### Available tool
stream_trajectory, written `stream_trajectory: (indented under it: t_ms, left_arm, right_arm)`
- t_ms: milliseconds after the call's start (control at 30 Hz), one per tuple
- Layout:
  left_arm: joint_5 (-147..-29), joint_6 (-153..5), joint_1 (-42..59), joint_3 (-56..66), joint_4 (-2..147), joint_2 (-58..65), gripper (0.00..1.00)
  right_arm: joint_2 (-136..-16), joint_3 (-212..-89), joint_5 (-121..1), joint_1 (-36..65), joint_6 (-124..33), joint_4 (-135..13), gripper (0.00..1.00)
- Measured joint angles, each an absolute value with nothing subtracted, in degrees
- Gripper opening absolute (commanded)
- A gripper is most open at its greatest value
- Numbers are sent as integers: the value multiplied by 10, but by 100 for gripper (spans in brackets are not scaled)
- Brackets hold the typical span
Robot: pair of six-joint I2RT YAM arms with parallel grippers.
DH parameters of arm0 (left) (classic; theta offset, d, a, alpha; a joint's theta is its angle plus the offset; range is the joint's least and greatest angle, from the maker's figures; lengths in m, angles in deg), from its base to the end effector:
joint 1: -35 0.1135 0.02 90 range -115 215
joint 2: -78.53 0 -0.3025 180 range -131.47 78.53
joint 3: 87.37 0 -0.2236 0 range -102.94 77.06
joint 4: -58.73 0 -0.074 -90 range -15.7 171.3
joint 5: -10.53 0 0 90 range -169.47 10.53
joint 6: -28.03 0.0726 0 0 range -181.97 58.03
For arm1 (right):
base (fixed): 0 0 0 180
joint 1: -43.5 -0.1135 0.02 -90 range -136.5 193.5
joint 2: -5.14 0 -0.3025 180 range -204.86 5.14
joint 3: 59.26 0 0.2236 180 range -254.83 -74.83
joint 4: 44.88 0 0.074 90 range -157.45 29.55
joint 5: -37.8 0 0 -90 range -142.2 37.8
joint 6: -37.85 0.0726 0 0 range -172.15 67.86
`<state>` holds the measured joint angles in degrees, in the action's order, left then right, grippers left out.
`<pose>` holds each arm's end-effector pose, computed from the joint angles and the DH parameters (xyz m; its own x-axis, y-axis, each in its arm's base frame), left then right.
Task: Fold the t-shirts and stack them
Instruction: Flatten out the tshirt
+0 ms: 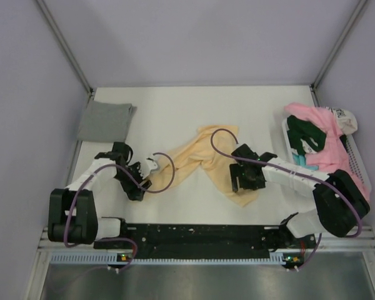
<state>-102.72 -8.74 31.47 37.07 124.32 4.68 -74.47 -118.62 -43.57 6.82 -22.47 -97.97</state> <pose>0.1611 -0.0387 0.1940 -0.5151 0.7692 -0.3782 0.8540 0.4984 -0.1495 0.1806 0.1209 0.1940 -0.9429 -0.0919 -0.3203 -0.1027 0.9946 0.0171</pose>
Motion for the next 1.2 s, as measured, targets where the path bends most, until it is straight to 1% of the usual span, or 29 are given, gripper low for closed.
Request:
stream_trajectory:
  t_ms: [33, 67, 100, 133, 167, 300, 367, 433, 533, 667, 767, 900, 1067, 1200]
  left_arm:
    - [-1020, -92, 310, 372, 1233, 36, 56]
    - [-1012, -98, 306, 373, 1223, 23, 42]
    - [-1007, -103, 303, 373, 1217, 12, 26]
    - [-1001, -110, 300, 369, 1210, 5, 5]
    - [-997, -116, 299, 367, 1204, 0, 0]
    - [-969, -141, 297, 360, 1207, 4, 0]
    - [-942, -153, 297, 345, 1215, 27, 0]
    - [-913, -160, 300, 307, 1233, 68, 0]
    - [-876, -167, 307, 188, 1260, 129, 0]
    - [-835, -167, 316, 12, 1278, 162, 0]
    - [-805, -163, 322, -68, 1298, 178, 0]
    - [-769, -152, 325, -143, 1330, 201, 0]
    - [-738, -142, 327, -181, 1366, 219, 0]
    - [-757, -138, 328, -185, 1404, 222, 0]
  right_arm:
    - [-747, -1179, -439, 67, -222, -977, 67]
    - [-751, -1171, -441, 65, -218, -972, 56]
    - [-756, -1168, -440, 65, -215, -967, 38]
    - [-758, -1168, -439, 65, -214, -965, 15]
    - [-758, -1168, -438, 65, -216, -962, 1]
    - [-747, -1170, -442, 65, -210, -957, 0]
    - [-709, -1178, -436, 65, -214, -977, 0]
    - [-652, -1212, -426, 65, -226, -1007, 0]
    - [-569, -1312, -409, 65, -254, -1035, 0]
    - [-490, -1475, -390, 64, -295, -1054, 0]
    - [-447, -1581, -384, 64, -321, -1068, 0]
    - [-401, -1661, -384, 64, -341, -1094, 0]
    - [-350, -1681, -386, 64, -340, -1126, 0]
    - [-335, -1648, -386, 64, -340, -1137, 0]
